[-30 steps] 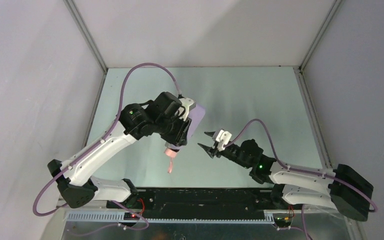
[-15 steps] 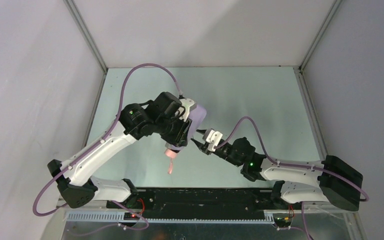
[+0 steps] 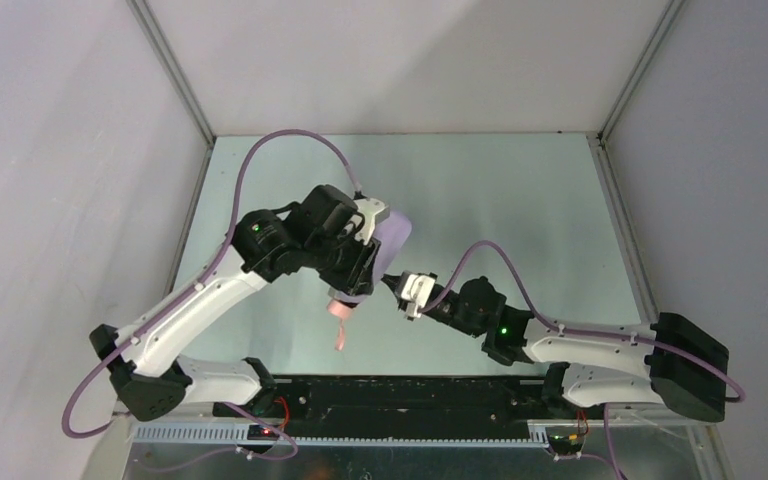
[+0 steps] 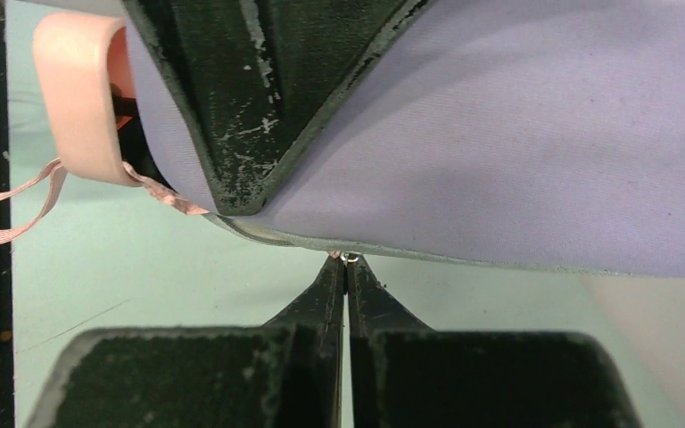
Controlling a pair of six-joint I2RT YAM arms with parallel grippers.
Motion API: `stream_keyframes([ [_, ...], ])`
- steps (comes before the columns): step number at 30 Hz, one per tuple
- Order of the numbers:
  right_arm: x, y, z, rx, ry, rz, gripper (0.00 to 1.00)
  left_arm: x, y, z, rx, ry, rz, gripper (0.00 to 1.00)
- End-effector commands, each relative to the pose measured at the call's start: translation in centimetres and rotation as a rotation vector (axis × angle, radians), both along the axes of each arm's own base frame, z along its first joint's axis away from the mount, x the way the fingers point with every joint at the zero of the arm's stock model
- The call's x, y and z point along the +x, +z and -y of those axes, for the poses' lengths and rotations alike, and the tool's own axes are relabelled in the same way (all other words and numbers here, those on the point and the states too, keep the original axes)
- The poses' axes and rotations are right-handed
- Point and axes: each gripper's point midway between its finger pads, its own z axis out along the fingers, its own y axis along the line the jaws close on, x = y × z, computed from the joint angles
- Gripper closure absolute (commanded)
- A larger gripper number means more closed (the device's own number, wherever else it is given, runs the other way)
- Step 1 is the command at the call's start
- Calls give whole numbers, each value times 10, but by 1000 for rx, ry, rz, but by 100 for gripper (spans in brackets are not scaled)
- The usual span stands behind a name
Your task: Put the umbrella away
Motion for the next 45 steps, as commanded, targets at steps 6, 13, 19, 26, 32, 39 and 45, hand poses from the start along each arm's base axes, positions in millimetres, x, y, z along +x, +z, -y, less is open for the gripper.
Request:
stream_keyframes([
  [6,-77,-3,-37,-63,303,52,100,37,47,39,-386,66,223,100],
  [13,-97,-19,-37,-126,382,13,100,57,49,19,-417,184,304,100],
  [19,-119,-28,-45,-178,496,-14,100,69,51,16,-456,228,323,100],
  [26,-100,-25,-46,-147,382,-77,100,73,41,25,-497,223,295,100],
  [32,-86,-3,-40,-15,340,-227,100,78,45,30,-640,273,326,100],
  [39,-50,-12,-1,57,175,-334,75,89,38,24,-600,279,378,99],
  [45,-19,-25,60,149,-11,-410,36,108,27,27,-607,244,511,94],
])
